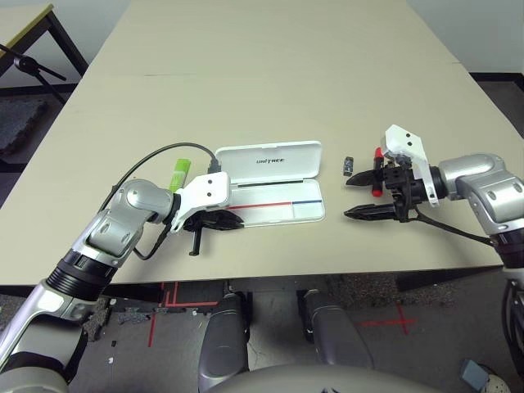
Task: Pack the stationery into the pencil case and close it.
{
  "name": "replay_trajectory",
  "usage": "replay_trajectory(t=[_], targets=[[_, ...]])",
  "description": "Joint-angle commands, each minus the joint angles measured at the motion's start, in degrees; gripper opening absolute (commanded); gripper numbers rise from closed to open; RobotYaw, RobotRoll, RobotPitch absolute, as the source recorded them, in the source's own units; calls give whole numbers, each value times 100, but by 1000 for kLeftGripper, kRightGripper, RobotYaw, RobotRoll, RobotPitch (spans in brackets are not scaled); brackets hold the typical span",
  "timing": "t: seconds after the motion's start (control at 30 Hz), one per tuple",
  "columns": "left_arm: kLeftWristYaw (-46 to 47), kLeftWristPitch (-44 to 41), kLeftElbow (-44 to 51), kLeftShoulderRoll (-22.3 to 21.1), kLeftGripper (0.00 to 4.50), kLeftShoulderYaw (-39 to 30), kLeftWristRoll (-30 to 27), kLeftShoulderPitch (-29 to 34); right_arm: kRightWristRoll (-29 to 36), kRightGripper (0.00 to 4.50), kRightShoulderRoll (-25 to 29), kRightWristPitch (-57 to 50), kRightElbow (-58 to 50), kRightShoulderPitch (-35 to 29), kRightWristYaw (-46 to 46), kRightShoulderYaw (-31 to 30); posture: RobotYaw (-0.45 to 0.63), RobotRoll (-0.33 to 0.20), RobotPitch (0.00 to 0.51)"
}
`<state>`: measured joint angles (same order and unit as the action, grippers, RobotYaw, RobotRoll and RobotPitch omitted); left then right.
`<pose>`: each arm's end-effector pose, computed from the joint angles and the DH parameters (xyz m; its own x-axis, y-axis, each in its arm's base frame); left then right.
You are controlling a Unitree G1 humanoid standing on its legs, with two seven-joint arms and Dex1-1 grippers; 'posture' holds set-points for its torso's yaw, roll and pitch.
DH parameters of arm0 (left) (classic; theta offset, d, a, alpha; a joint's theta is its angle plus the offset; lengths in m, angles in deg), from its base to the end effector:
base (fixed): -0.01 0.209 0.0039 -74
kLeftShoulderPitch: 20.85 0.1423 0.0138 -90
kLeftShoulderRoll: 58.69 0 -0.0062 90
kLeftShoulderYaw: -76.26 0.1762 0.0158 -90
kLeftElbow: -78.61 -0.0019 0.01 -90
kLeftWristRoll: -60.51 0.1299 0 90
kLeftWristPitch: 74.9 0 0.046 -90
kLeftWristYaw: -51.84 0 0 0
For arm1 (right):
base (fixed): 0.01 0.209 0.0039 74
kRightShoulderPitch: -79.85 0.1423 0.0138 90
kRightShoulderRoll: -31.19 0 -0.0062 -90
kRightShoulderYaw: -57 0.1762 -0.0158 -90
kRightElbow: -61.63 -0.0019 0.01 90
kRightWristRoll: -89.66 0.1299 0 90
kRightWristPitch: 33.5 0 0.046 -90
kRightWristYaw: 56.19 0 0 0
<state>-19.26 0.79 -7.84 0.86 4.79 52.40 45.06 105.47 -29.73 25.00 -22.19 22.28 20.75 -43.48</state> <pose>0.2521 0.2131 0.1551 0.1735 -0.7502 -0.6380 0.9725 0.0285 0.2310 0.2750 -0.2436 0.1775 0.2209 0.8120 -0.5402 -0.9632 0.2687 0.0101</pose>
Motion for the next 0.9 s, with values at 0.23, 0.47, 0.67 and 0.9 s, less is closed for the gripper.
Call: replay_trajectory(t=[0.23,0.47,0.67,0.9], targets=[[-161,-625,747,-238,2688,-373,-429,322,30,4500,-66,96,167,133,36,29,-33,0,187],[-136,-1380,1729,-483,4486,-972,-1198,377,335,4500,-117,-39,88,216,30,220,-30,0,181],[20,-1670,1819,-495,4486,-1447,-1568,29,407,4500,-654,-31,245,459,-1227,899,-39,0,180],[92,-1595,1730,-445,4486,-1330,-1499,15,-98,4500,-1709,-774,633,1148,-4558,1881,-59,0,184]])
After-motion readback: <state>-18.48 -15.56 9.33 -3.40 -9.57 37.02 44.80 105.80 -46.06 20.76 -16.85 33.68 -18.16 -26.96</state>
